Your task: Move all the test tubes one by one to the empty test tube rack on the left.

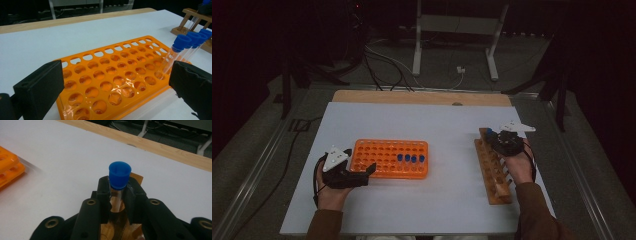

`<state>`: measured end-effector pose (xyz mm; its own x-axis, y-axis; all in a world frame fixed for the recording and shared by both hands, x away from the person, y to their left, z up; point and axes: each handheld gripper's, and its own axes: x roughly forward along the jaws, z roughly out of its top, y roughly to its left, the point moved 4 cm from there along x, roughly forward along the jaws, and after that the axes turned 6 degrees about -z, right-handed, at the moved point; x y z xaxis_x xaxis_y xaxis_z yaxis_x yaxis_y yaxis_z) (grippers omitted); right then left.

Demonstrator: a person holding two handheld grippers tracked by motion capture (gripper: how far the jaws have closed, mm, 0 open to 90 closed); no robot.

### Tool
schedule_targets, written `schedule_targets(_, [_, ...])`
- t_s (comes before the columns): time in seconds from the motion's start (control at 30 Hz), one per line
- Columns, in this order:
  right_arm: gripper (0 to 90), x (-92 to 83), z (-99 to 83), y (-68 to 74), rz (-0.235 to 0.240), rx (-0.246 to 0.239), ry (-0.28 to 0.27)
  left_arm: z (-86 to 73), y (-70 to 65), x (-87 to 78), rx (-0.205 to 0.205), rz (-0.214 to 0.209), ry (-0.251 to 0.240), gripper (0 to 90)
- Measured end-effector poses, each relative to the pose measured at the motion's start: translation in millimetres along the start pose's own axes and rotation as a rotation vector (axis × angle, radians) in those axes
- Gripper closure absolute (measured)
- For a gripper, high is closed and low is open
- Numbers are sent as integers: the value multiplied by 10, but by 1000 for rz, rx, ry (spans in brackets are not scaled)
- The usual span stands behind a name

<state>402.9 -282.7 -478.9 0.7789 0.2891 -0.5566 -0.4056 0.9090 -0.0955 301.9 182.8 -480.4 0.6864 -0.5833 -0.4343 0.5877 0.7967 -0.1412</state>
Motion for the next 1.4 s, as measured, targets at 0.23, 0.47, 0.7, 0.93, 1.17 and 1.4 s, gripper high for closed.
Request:
schedule_targets(0.23, [772,0,2,0,1,4,-1,-2,-1,3,2,2,0,7])
schedule_targets(0.47, [772,-13,10,3,12,19,-10,-2,4,0,1,1,-1,7])
schedule_targets(0.7, [772,-66,52,-4,15,29,-31,-4,2,1,1,1,-2,7])
schedule_targets(0.93, [772,-132,111,-7,11,30,-47,-7,3,1,-1,1,-2,7])
schedule_targets(1.17, [772,-215,187,-23,9,35,-62,-13,2,9,-3,1,1,7])
schedule_targets(1.4, [772,-294,269,-36,8,30,-76,-17,-6,18,0,-3,6,7])
